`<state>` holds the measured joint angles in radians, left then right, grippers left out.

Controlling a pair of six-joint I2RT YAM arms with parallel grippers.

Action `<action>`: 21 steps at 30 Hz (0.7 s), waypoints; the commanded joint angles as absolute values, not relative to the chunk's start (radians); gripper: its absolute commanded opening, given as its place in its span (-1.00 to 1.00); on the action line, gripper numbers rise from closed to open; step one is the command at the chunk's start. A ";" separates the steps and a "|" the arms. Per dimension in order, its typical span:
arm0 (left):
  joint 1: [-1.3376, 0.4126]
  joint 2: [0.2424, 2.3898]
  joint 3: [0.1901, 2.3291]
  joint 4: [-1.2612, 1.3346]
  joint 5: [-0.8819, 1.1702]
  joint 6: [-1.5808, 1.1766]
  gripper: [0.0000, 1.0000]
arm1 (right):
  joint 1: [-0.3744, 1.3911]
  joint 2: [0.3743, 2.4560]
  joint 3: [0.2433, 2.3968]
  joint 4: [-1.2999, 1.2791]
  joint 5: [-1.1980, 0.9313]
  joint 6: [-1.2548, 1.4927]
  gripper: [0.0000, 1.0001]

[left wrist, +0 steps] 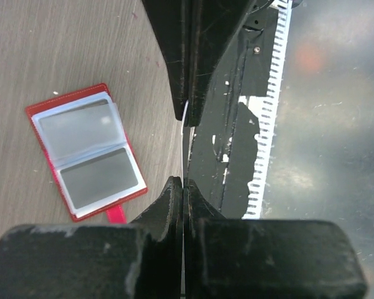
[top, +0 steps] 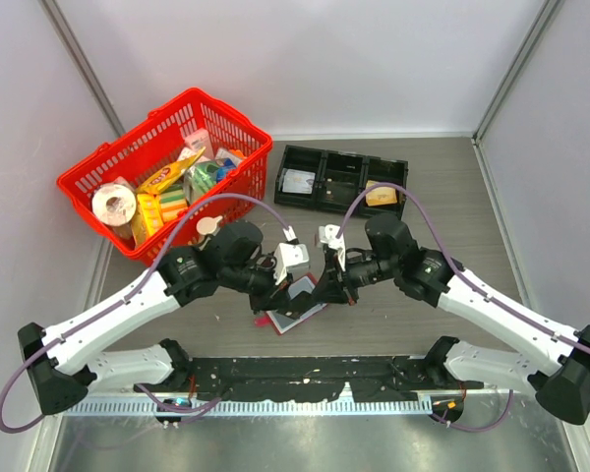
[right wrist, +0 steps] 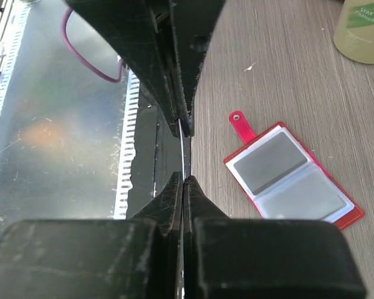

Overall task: Take the credit cards out of the card holder
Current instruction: Remove the credit card from the card holder, then place the credit card in the storage box.

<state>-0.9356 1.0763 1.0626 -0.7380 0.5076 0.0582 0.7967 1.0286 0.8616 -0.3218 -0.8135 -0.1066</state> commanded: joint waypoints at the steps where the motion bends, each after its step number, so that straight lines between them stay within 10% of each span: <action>1: -0.939 1.074 1.117 -0.773 0.462 0.126 -0.85 | 0.795 1.043 0.911 -0.322 -0.813 -0.130 -0.98; 12: -0.859 0.853 0.930 -0.456 -0.137 -0.072 0.95 | 0.559 1.159 0.940 -0.239 -0.533 0.122 -0.98; 21: -0.824 0.689 0.810 -0.318 -0.563 -0.118 0.99 | 0.293 1.417 1.101 -0.152 -0.247 0.399 -0.98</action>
